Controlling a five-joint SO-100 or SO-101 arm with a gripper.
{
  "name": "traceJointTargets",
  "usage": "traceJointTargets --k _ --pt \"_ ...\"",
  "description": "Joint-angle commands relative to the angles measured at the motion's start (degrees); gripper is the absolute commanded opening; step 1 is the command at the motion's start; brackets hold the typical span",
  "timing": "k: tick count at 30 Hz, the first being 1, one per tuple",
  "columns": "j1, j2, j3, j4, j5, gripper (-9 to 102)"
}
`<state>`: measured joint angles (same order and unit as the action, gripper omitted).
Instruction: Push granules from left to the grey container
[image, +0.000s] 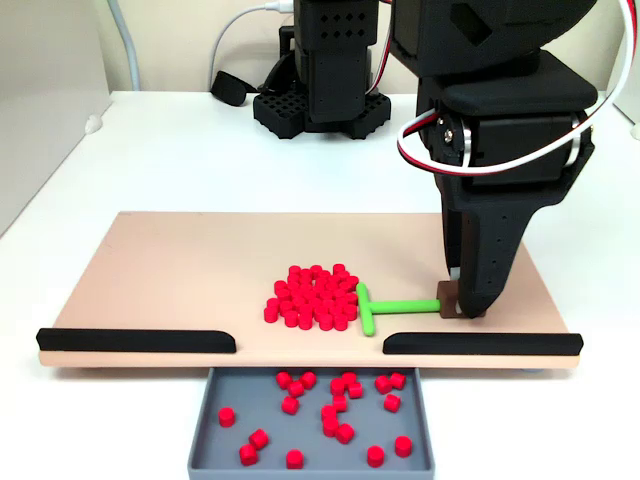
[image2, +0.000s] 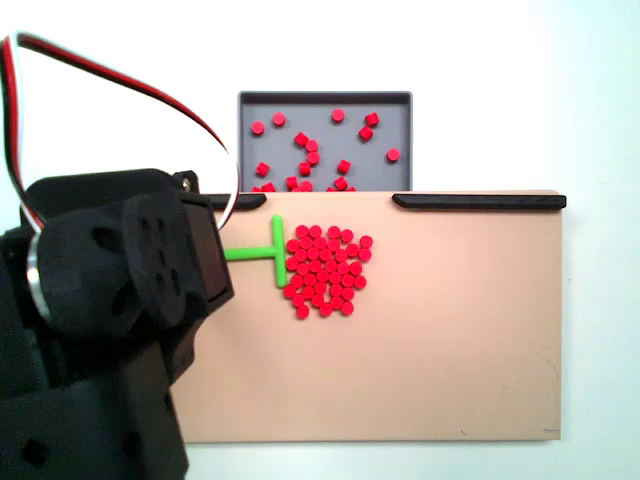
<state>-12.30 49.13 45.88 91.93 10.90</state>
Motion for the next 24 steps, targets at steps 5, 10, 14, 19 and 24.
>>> traceJointTargets --k 5,10,14,19,24 --pt "1.23 0.26 -0.70 0.09 -3.52 0" --pt "1.58 0.18 -0.70 0.09 -5.54 0" --pt "1.85 0.18 -0.70 0.09 -7.03 0" --pt "2.11 0.18 -0.70 0.09 -9.58 0" --pt "2.37 0.09 -0.70 0.09 -12.83 0"
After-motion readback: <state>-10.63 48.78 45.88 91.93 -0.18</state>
